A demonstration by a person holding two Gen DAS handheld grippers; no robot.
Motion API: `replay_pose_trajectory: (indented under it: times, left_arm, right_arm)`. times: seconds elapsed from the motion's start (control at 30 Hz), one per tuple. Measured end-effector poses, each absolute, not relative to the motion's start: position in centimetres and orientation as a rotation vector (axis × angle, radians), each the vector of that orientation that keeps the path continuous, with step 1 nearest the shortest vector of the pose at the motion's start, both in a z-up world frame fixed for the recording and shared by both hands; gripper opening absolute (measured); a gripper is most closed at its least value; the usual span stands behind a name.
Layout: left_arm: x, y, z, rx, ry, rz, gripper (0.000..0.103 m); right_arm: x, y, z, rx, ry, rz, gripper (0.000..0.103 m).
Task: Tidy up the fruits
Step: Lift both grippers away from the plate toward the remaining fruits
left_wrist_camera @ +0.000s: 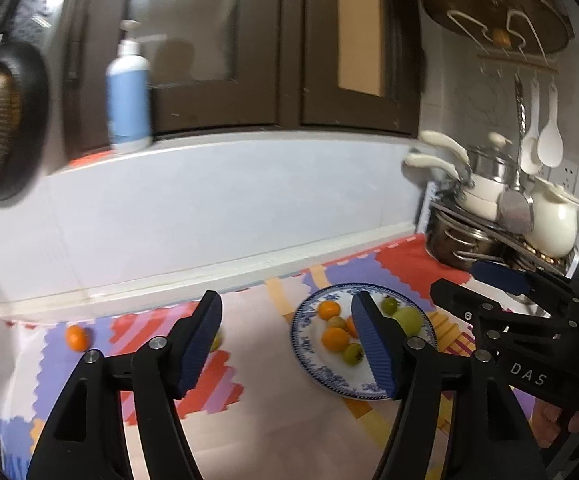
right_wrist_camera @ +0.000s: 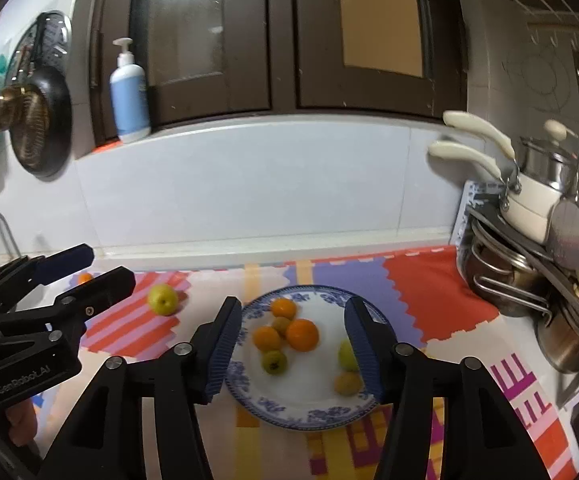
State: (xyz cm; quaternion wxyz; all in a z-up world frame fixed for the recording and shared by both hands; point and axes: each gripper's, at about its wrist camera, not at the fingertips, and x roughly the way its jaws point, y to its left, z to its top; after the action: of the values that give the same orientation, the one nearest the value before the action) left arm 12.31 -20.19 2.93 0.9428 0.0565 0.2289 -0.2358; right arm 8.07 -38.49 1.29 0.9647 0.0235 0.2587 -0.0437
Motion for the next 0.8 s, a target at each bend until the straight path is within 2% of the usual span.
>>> replay_pose_trajectory:
  times: [0.17,0.47,0.8]
  left_arm:
    - [10.4,-17.0,4.0,0.096,0.428,-0.385,0.077]
    - [8.1,-11.4,5.0,0.076,0.383,-0.262,0.089]
    - [6.9,-5.9,5.7,0.068,0.364,-0.144,0.093]
  right_arm:
    - [7.3,-36.4,2.0,0.051,0.498,-0.068,0.067]
    - [6.5,-31.4,2.5,0.048,0.478,0.012,0.069]
    - [6.0,-26.6,3.1,0.047,0.448,0.044,0.074]
